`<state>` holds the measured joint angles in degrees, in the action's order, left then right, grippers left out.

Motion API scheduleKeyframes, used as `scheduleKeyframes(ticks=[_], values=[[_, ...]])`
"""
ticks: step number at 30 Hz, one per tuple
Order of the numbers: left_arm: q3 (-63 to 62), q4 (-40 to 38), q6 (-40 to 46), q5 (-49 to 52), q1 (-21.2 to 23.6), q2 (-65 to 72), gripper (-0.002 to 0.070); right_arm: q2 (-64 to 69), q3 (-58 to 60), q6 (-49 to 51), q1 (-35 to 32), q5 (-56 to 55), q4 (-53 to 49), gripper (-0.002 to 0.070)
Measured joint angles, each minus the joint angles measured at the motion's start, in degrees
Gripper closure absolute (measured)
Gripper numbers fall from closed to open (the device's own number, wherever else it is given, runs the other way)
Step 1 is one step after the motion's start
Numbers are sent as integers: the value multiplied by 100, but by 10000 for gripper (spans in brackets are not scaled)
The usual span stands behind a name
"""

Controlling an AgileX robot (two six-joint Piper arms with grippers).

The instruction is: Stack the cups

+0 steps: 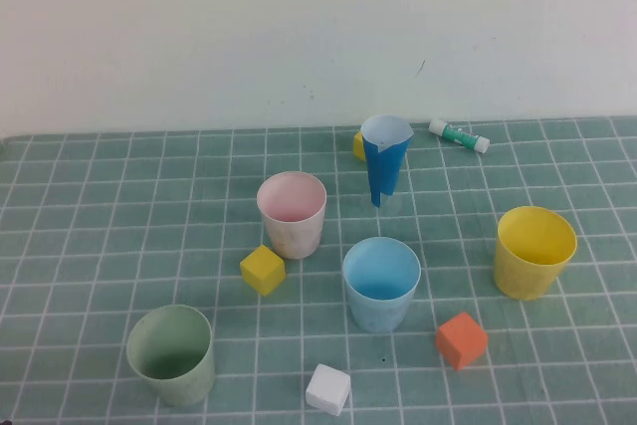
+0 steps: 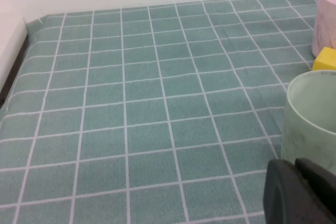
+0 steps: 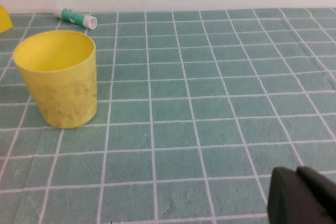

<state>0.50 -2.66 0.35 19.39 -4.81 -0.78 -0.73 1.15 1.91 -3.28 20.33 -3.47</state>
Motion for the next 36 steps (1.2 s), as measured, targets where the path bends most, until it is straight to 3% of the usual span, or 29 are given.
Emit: scheduleKeyframes(ticks=[36], values=[[23, 23, 0, -111, 0, 0, 678, 0, 34, 0, 0, -221, 0, 679]])
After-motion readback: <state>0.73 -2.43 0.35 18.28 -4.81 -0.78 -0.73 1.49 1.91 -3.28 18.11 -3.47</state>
